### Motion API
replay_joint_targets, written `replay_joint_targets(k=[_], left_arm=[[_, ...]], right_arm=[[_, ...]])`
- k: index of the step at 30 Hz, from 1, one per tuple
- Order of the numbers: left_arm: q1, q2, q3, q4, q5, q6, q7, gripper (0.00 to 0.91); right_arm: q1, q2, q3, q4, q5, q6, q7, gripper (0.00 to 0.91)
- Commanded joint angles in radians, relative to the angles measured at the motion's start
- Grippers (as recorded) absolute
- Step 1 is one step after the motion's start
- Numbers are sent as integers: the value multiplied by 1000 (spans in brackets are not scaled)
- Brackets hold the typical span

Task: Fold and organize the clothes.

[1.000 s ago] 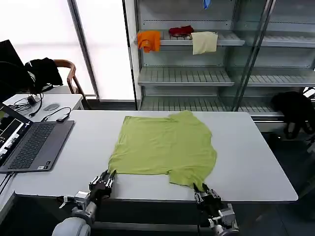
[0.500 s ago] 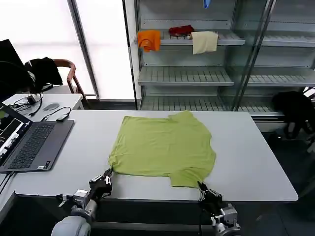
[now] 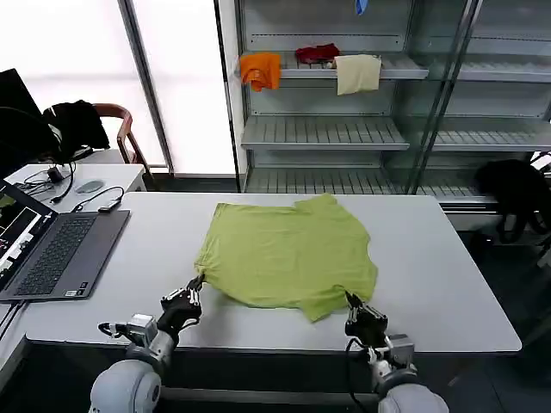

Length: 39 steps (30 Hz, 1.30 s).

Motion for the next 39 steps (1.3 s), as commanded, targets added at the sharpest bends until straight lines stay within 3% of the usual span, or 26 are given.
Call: replay_joint_targets(k=[1,26,27,28,29,39], left_arm=[[-131,-8,8,102,-51,74,-42,0],[-281,-7,20,313,-48,54,-63,10],[-285,-7,21,318,-46,53,-63,20],[-292,-7,22,325,-44,53,-64,171],[-296,-8,22,327,-42,52,-64,907],[-313,-7,32,317,-24,27,-64,907]], right_arm=[[160,17,0,-105,12,-34,13,0],[394,34,7,-380,-16,-39,15,0],[399,34,8,-386,-19,-39,14,202],[404,34,7,-394,-24,-37,13,907],[406,34,8,-398,-24,-37,13,907],[445,44,11,-453,-38,-8,21,907]])
